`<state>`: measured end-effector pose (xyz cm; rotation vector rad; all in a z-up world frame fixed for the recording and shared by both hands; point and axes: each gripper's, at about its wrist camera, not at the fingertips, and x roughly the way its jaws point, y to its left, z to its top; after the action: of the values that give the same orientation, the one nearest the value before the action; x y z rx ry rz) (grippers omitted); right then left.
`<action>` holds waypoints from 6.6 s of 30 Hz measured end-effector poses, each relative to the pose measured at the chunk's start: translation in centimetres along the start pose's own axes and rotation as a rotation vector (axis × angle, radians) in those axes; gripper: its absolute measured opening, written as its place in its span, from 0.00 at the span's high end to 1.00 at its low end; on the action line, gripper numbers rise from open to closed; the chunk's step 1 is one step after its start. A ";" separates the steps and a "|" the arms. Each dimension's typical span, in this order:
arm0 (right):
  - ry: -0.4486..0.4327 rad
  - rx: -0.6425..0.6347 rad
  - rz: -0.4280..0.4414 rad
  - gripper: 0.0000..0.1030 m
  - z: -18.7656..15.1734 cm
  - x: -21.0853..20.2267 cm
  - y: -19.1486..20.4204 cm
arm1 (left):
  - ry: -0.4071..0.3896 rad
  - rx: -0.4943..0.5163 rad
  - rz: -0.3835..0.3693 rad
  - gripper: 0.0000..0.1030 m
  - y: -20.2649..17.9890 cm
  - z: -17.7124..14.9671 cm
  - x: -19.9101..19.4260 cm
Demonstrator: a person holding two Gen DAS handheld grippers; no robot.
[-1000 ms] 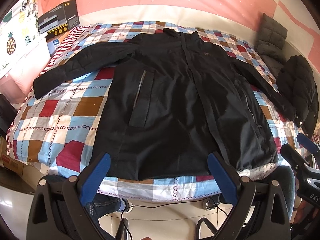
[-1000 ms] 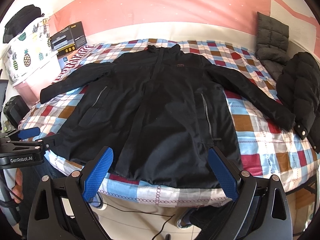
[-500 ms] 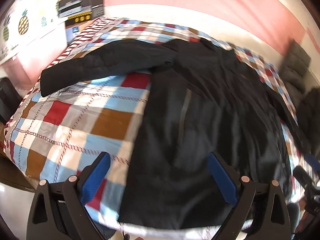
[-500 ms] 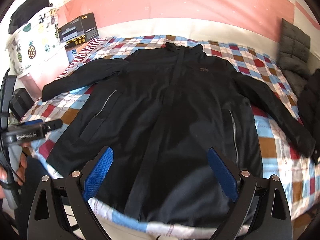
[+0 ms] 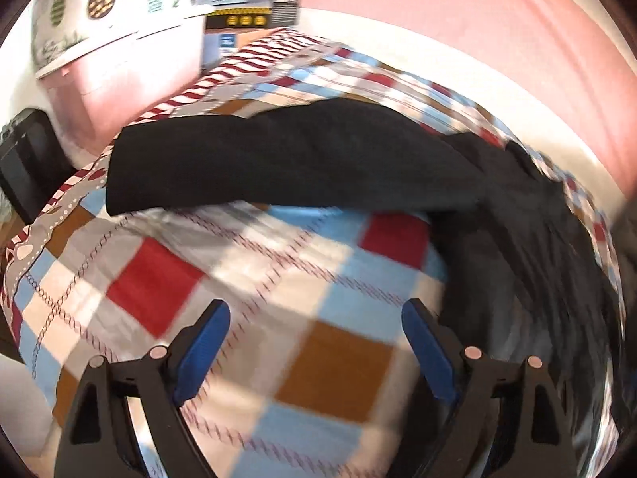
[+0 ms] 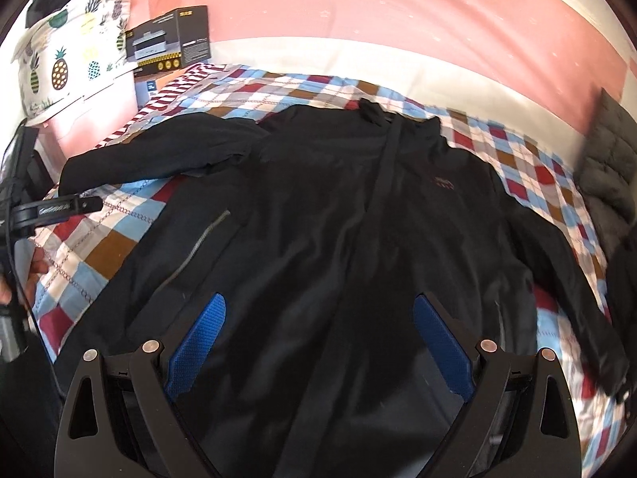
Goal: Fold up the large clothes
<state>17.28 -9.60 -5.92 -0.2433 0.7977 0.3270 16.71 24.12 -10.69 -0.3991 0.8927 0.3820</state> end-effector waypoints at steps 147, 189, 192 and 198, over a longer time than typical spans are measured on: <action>0.049 0.530 0.016 0.48 -5.1 -0.3 -18.5 | 0.081 0.398 -0.371 0.76 -16.0 -6.1 -5.2; -0.121 1.469 -0.242 0.26 -22.3 0.6 -48.4 | 0.093 0.576 -0.302 0.76 -27.2 -4.7 0.0; -0.093 1.459 -0.282 0.27 -21.7 0.8 -49.1 | 0.096 0.567 -0.285 0.76 -27.3 -3.9 1.3; -0.085 1.353 -0.341 0.69 -18.7 -0.8 -49.6 | 0.095 0.523 -0.273 0.76 -26.4 -2.2 2.9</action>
<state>23.11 -61.70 -13.47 0.8932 0.7283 -0.5490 29.49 0.76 -9.68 -0.0517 0.9778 -0.1271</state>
